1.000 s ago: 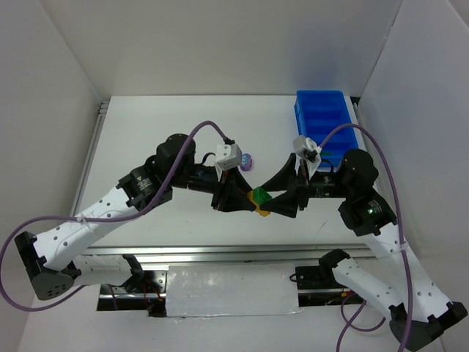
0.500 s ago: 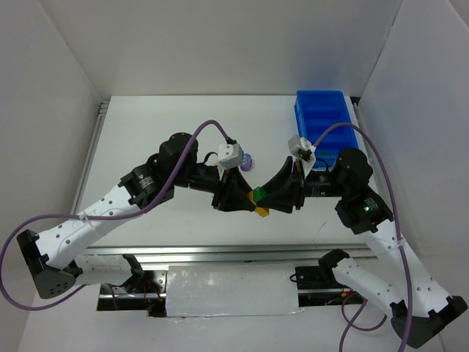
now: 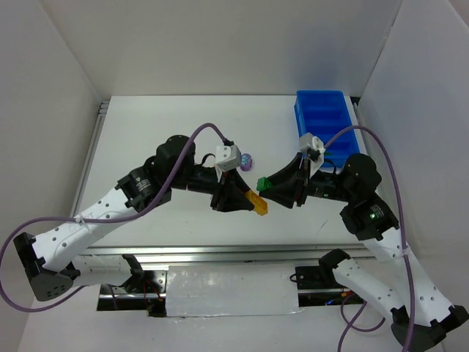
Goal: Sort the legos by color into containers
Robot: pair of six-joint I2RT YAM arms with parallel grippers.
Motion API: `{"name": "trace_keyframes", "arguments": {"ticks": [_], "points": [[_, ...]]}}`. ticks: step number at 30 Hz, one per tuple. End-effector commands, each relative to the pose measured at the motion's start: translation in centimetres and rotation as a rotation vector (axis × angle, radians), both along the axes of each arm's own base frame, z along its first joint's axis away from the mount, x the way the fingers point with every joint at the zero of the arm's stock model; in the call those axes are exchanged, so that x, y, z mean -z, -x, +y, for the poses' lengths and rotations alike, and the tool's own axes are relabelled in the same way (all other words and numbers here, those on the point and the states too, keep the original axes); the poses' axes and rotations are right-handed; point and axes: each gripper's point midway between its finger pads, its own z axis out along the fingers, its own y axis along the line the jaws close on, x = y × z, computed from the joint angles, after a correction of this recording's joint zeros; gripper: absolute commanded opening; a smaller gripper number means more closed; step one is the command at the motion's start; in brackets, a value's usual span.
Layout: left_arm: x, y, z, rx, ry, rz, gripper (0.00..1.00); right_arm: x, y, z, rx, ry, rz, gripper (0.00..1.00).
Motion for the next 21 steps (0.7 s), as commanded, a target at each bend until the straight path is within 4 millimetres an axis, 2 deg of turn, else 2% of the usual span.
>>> {"name": "trace_keyframes", "arguments": {"ticks": [1,7,8,11,12,15,16,17,18,19,20,21], "points": [[-1.1,0.2,0.5,-0.025,0.034,-0.037,0.00,-1.3,-3.0,-1.3,0.170,-0.050,-0.057,0.00],[-1.2,-0.2,1.0,-0.070,0.039,-0.049,0.00,-1.5,-3.5,-1.5,0.103,-0.066,-0.037,0.00],[-1.3,-0.2,1.0,-0.073,0.043,-0.053,0.00,-1.5,-4.0,-1.7,0.129,-0.066,-0.034,0.00],[-1.6,-0.8,1.4,-0.131,0.048,-0.044,0.00,-1.5,-7.6,-3.9,0.367,-0.087,-0.026,0.00],[-1.8,-1.8,1.6,-0.191,0.047,-0.045,0.00,-1.6,-10.0,-5.7,0.535,-0.107,-0.015,0.00],[-1.8,-3.9,2.5,-0.354,0.021,0.004,0.00,-0.1,-15.1,-10.0,0.843,-0.144,0.067,0.00],[-1.7,-5.8,3.5,-0.478,0.008,0.002,0.00,0.4,-17.3,-13.2,1.028,-0.162,0.099,0.00],[-1.0,-6.6,4.3,-0.553,-0.021,0.041,0.00,1.8,-19.1,-14.4,1.099,-0.151,0.150,0.00],[-0.7,-7.5,5.3,-0.625,-0.039,0.056,0.00,2.3,-20.0,-15.5,1.152,-0.162,0.182,0.00],[-0.8,-9.2,6.8,-0.736,-0.049,0.062,0.00,2.3,-21.1,-17.5,1.240,-0.175,0.200,0.00],[0.3,-10.1,8.4,-0.828,-0.091,0.111,0.00,3.8,-22.2,-18.3,1.278,-0.151,0.251,0.00],[0.7,-10.9,9.7,-0.897,-0.108,0.132,0.00,3.9,-22.6,-18.6,1.292,-0.158,0.273,0.00]]}}
